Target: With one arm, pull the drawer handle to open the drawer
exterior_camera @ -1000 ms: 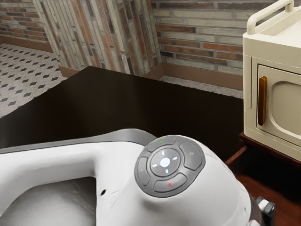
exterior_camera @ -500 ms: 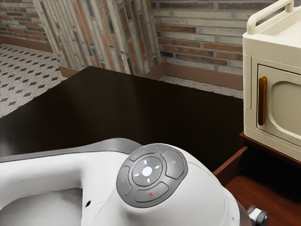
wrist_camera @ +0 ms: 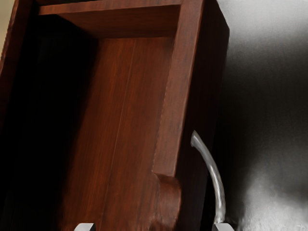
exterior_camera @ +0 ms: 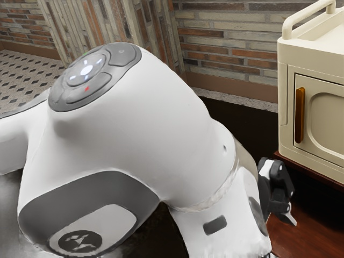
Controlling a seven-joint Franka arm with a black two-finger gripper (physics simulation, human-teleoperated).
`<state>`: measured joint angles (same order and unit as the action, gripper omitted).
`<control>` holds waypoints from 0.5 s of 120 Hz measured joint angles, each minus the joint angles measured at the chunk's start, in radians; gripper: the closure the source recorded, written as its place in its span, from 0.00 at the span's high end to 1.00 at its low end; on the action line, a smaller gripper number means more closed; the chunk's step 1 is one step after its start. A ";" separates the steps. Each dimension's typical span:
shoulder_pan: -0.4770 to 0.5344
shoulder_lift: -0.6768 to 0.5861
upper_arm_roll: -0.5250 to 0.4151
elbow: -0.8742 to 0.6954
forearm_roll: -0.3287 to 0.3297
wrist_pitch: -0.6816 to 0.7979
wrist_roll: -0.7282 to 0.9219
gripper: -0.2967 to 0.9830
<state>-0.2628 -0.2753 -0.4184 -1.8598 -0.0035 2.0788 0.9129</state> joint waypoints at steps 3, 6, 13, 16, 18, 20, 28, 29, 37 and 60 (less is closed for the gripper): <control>-0.001 0.014 0.028 0.039 -0.002 -0.036 0.000 0.51; 0.000 0.030 0.060 0.077 -0.003 -0.074 0.000 0.54; 0.001 0.066 0.126 0.149 -0.004 -0.161 0.001 0.60; 0.002 0.084 0.153 0.179 -0.005 -0.197 0.001 0.61; 0.000 0.095 0.173 0.195 -0.005 -0.221 0.001 0.63; -0.004 0.107 0.199 0.213 -0.005 -0.245 0.001 0.64; -0.013 0.145 0.314 0.265 -0.004 -0.328 0.001 0.67; -0.015 0.150 0.330 0.269 -0.004 -0.337 0.001 0.68; -0.022 0.199 0.444 0.329 -0.003 -0.397 0.001 0.70; 0.071 0.249 0.624 0.390 -0.008 -0.489 0.001 0.74</control>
<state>-0.1915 -0.0265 0.2058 -1.4703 -0.0114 1.5896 0.9137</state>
